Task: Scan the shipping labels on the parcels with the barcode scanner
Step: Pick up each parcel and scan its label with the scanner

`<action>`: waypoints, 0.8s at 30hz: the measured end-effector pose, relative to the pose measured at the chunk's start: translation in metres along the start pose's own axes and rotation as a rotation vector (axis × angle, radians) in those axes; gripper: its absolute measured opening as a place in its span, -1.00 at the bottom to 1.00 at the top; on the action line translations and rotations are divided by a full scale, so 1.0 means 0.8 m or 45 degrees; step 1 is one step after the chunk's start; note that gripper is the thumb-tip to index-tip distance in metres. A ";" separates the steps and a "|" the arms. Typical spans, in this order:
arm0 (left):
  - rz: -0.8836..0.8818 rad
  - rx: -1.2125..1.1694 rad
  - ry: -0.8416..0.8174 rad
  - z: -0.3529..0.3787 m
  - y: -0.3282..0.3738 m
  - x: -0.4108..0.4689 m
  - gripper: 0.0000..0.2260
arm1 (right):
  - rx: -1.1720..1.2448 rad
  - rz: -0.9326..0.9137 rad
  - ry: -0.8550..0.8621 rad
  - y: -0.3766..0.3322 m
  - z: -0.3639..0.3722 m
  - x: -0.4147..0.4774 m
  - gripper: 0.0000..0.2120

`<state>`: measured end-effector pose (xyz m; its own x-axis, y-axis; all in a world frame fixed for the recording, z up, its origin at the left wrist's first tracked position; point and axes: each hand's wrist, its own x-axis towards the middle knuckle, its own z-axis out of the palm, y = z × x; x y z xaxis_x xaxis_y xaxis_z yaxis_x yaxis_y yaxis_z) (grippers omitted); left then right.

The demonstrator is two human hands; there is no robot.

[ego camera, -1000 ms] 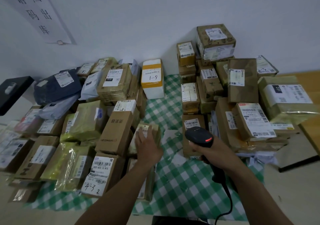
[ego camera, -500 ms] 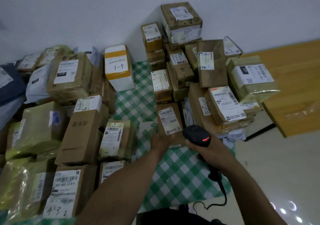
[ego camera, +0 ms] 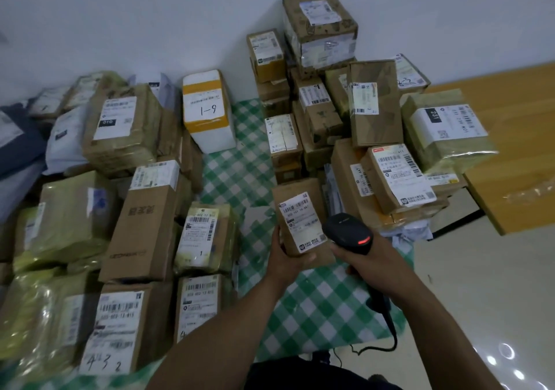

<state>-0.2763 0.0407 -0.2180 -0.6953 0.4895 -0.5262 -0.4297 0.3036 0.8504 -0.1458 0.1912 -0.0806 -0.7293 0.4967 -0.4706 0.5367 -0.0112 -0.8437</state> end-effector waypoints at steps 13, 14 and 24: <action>0.216 0.027 0.191 -0.019 0.063 -0.097 0.12 | 0.171 -0.201 -0.024 -0.027 0.037 -0.014 -0.64; 0.228 0.047 0.223 -0.020 0.070 -0.103 0.07 | 0.174 -0.217 -0.020 -0.029 0.040 -0.016 -0.64; 0.410 0.229 0.405 -0.057 0.110 -0.106 -0.23 | 0.222 -0.279 -0.158 -0.057 0.043 -0.029 -0.66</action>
<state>-0.2816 -0.0115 -0.0986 -0.9302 0.3163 -0.1860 -0.0768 0.3278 0.9416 -0.1676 0.1505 -0.0402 -0.8716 0.3942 -0.2913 0.2878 -0.0694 -0.9552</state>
